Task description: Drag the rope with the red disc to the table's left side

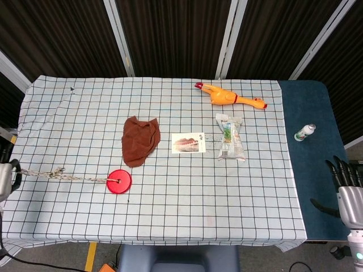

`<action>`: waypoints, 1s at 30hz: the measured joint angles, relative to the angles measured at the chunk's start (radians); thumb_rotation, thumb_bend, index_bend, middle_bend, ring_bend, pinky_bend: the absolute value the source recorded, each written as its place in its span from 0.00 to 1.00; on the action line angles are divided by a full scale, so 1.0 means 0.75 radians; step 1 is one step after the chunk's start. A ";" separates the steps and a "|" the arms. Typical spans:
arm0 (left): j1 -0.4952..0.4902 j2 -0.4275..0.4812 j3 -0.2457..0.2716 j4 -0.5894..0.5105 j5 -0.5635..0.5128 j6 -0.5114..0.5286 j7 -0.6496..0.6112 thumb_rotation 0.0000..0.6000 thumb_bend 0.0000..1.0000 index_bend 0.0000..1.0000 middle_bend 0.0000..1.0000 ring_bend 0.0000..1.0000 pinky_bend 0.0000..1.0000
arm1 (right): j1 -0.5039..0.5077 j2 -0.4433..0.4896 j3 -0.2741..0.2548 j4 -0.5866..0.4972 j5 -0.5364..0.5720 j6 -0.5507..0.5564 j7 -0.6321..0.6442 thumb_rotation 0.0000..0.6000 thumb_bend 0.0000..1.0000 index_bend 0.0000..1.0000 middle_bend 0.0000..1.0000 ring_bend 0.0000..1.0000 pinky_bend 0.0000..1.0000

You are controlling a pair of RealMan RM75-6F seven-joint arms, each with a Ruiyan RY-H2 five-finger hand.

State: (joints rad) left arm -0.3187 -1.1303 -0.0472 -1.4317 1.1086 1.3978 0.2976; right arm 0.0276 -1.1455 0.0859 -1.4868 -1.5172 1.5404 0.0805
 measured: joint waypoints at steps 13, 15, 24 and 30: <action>0.083 -0.114 -0.192 0.199 -0.224 0.121 -0.002 1.00 0.87 0.89 0.16 0.00 0.08 | -0.007 0.003 -0.008 -0.006 -0.002 0.010 -0.001 1.00 0.25 0.00 0.00 0.00 0.00; 0.078 -0.122 -0.189 0.196 -0.197 0.116 -0.004 1.00 0.86 0.89 0.19 0.00 0.10 | -0.007 0.001 -0.008 -0.004 0.004 0.008 0.000 1.00 0.25 0.00 0.00 0.00 0.00; 0.046 -0.121 -0.131 0.049 0.059 -0.012 -0.403 1.00 0.47 0.05 0.02 0.00 0.12 | 0.000 -0.011 -0.018 0.007 -0.002 -0.007 0.009 1.00 0.25 0.00 0.00 0.00 0.00; 0.033 -0.122 -0.067 -0.014 0.251 -0.074 -0.459 1.00 0.29 0.00 0.00 0.00 0.00 | -0.007 0.000 -0.023 0.017 -0.006 0.001 0.046 1.00 0.25 0.00 0.00 0.00 0.00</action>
State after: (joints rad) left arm -0.2940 -1.2220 -0.0974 -1.4425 1.2968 1.3423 -0.0463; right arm 0.0222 -1.1456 0.0686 -1.4740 -1.5216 1.5411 0.1154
